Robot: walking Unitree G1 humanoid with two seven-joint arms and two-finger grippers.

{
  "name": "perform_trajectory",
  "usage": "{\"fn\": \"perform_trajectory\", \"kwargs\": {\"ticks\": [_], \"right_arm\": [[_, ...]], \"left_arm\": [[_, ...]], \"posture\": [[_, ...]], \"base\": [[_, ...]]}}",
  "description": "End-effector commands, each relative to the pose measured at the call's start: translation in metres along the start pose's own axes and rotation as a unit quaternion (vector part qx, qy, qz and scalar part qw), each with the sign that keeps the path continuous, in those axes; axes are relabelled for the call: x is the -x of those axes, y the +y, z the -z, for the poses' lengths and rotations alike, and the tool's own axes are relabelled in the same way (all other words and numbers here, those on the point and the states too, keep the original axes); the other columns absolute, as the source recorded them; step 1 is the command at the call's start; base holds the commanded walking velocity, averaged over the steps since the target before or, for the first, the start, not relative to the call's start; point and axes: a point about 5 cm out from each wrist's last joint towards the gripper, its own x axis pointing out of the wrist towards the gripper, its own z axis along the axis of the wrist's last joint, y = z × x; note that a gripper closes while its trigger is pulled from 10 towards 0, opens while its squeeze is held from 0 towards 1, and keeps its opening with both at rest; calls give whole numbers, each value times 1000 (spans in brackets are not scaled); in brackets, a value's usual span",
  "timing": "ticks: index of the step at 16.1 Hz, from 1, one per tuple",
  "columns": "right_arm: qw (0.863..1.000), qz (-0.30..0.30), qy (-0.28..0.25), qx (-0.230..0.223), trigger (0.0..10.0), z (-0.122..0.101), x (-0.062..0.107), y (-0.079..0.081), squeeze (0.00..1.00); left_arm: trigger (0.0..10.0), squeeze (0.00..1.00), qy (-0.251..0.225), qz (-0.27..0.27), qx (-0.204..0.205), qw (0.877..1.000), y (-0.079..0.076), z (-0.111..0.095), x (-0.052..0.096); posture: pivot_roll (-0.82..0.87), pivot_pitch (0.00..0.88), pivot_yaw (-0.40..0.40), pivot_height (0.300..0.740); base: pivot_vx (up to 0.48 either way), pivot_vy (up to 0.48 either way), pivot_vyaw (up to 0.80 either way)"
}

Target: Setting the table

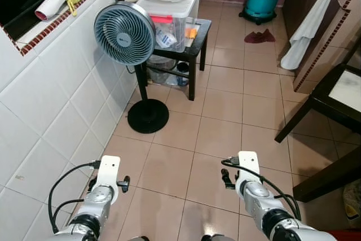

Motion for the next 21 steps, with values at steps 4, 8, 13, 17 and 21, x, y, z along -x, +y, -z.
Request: {"fn": "perform_trajectory", "kwargs": {"ticks": [4,8,13,17,21], "right_arm": [[990,-110,77,-51,10000,59,14,22,0],[988,-82,122,53,10000,82,20,11,0],[991,-73,100,54,10000,74,18,5,0],[998,-60,10,5,10000,26,6,11,0],[997,-37,-52,38,10000,-2,2,1,0]], "left_arm": [[10000,0,57,37,207,976,-2,71,19],[10000,0,106,52,98,988,-19,83,23],[10000,0,98,57,89,990,-17,80,22],[10000,0,28,-23,93,995,24,37,10],[10000,0,-63,-10,128,990,33,-6,4]], "posture": [[20,72,16,740],[4,80,32,740],[5,83,37,740],[-7,84,45,740],[1,105,44,740]], "base": [[0,0,0],[0,0,0],[0,0,0],[0,0,0],[0,0,0]]}}
